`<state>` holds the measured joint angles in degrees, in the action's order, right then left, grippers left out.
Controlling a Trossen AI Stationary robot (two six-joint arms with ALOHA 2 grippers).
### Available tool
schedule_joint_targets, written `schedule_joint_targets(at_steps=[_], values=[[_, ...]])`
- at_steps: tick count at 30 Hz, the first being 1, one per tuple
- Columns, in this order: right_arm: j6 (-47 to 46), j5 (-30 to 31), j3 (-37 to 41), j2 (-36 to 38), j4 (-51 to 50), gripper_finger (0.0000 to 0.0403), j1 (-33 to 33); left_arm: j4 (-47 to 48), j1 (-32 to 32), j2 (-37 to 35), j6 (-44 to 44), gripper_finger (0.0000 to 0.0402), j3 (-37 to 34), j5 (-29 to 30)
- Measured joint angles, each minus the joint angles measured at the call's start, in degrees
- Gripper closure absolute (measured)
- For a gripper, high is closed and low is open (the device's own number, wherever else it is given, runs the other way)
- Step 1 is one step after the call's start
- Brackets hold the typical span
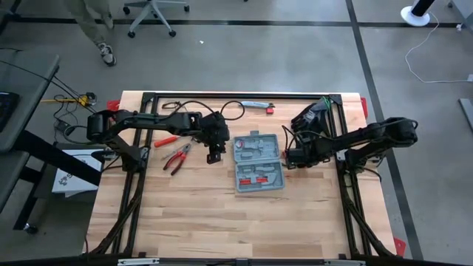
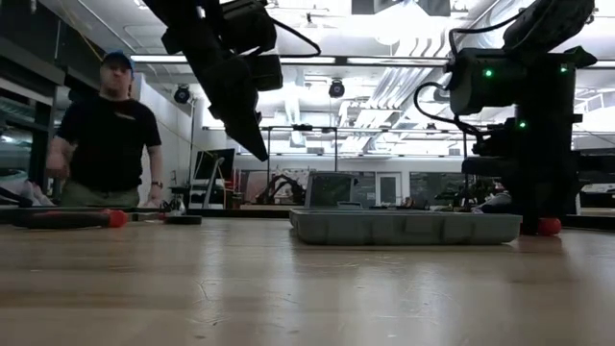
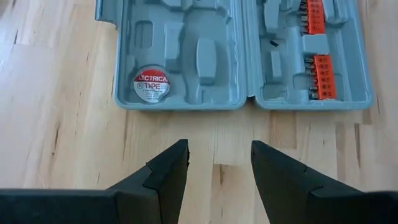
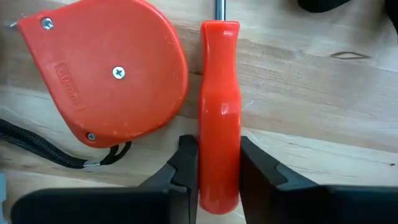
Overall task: Prefit tool cases
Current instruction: Put the orange nut driver into the gray prefit tool case
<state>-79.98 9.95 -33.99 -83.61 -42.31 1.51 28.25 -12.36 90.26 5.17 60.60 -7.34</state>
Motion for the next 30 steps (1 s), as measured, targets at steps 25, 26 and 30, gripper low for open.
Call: schedule_joint_targets(at_steps=[25,26,30], values=[[-8.32,18.84,0.25,6.79,40.32,0.0335,15.09,-18.35,0.26,4.56,-9.94,0.0234,0.04,-1.04],[-8.47,18.60,0.24,4.85,42.99,0.0335,15.17,-18.39,0.38,6.05,-10.81,0.0234,0.04,-1.12],[-7.80,15.40,-2.30,-3.03,50.44,0.0335,15.15,-19.49,1.09,11.43,-13.53,0.0234,0.02,-2.93]])
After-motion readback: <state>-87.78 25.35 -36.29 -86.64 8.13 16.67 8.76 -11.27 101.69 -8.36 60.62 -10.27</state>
